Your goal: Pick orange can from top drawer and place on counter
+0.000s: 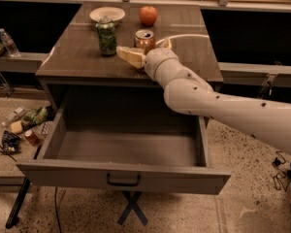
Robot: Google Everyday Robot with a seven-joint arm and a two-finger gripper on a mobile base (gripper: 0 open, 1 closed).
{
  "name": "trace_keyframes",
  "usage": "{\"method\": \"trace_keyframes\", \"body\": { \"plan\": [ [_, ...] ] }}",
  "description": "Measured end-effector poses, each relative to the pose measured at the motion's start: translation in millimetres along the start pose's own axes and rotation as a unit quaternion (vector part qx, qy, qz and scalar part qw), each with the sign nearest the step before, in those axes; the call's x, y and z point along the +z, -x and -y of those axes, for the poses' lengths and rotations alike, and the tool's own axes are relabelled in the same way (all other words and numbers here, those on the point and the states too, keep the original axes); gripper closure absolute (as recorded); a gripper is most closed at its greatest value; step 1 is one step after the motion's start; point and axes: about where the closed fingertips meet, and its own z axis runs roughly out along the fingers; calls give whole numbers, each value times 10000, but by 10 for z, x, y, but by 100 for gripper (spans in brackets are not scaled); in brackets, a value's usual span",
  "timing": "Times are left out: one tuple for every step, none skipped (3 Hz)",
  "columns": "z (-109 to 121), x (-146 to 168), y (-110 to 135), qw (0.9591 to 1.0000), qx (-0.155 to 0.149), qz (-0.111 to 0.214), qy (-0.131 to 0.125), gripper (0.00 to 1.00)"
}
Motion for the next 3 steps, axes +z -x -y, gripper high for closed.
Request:
{"method": "trace_keyframes", "body": {
  "plan": [
    [42, -30, 8, 9999, -86, 113, -75, 0],
    [422, -458, 234, 9981, -510, -14, -343, 0],
    [800, -1013, 507, 9916, -1048, -418, -629, 0]
  ]
}}
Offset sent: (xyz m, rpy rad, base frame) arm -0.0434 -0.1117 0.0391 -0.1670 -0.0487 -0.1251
